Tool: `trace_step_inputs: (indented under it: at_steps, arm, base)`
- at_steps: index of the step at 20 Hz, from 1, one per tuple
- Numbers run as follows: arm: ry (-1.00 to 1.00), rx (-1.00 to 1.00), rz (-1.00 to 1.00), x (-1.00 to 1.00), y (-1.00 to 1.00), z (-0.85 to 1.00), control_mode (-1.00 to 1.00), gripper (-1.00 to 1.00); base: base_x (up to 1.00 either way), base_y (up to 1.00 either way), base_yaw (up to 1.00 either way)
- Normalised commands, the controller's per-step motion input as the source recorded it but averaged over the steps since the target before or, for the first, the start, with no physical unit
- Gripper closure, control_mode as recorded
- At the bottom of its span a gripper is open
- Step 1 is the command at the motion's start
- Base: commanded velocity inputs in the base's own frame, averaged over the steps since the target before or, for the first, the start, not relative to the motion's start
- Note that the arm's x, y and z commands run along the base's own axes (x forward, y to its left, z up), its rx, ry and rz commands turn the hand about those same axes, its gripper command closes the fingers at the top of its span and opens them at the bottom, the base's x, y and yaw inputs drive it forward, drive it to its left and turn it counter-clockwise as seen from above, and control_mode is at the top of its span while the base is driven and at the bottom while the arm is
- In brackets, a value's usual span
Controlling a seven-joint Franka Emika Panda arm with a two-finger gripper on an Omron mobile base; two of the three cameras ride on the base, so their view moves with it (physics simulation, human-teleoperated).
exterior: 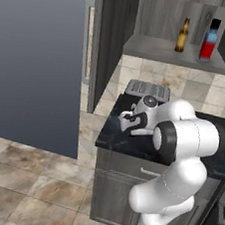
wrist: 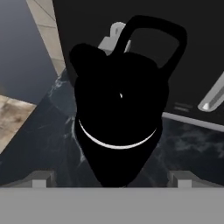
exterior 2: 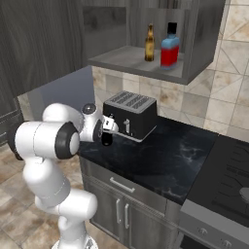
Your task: Sort all alcoholic drinks to one cabinet, and non-alcoholic drinks to the other.
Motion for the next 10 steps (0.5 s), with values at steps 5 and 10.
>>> trace_step_inputs:
  at_steps: [5, 10]
  arm:
    - [0.02, 0.0, 0.0, 0.16, 0.0, -0.09, -1.0, -1.0]
    - [0.02, 0.0, 0.0, 0.15, 0.0, -0.08, -1.0, -1.0]
  base:
    - [0.0, 0.0, 0.0]
    - [0.0, 0.0, 0.0]
